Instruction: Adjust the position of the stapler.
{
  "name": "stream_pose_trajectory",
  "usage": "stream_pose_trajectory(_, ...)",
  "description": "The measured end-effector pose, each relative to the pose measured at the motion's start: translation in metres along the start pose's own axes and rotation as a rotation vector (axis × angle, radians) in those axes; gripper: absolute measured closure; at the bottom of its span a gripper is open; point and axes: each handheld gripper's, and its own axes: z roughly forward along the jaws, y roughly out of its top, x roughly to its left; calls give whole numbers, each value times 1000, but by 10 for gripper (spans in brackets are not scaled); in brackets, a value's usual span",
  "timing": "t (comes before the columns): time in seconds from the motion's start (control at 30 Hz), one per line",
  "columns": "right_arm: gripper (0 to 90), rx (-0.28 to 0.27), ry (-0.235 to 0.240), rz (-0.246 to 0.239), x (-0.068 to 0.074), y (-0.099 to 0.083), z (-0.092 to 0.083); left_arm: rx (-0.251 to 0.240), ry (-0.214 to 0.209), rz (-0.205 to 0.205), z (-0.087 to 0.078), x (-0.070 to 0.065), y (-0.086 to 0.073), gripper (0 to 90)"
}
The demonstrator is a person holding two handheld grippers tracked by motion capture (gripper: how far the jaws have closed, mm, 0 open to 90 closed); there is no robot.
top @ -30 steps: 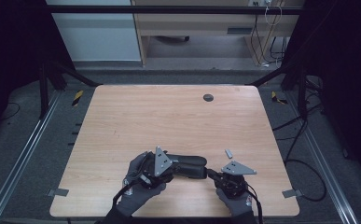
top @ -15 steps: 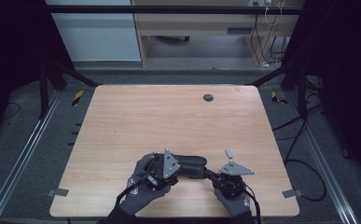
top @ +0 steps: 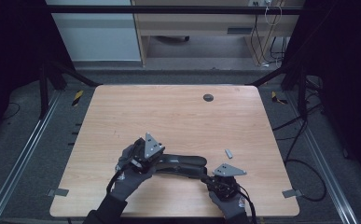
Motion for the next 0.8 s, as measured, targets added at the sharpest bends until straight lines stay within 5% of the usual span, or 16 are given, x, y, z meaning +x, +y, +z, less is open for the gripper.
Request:
stream_pose_trajectory(0.13,900,9,0,-3,3,-1,2,24,24,-42,13,22,-9,895)
stream_pose_trajectory(0.43,900,23,3,-7,5,-4,6,74,27,-118,19,47,-36,898)
stream_pose_trajectory(0.8,900,54,-6,-7,6,-4,15,150,-22,-128,42,46,-54,898)
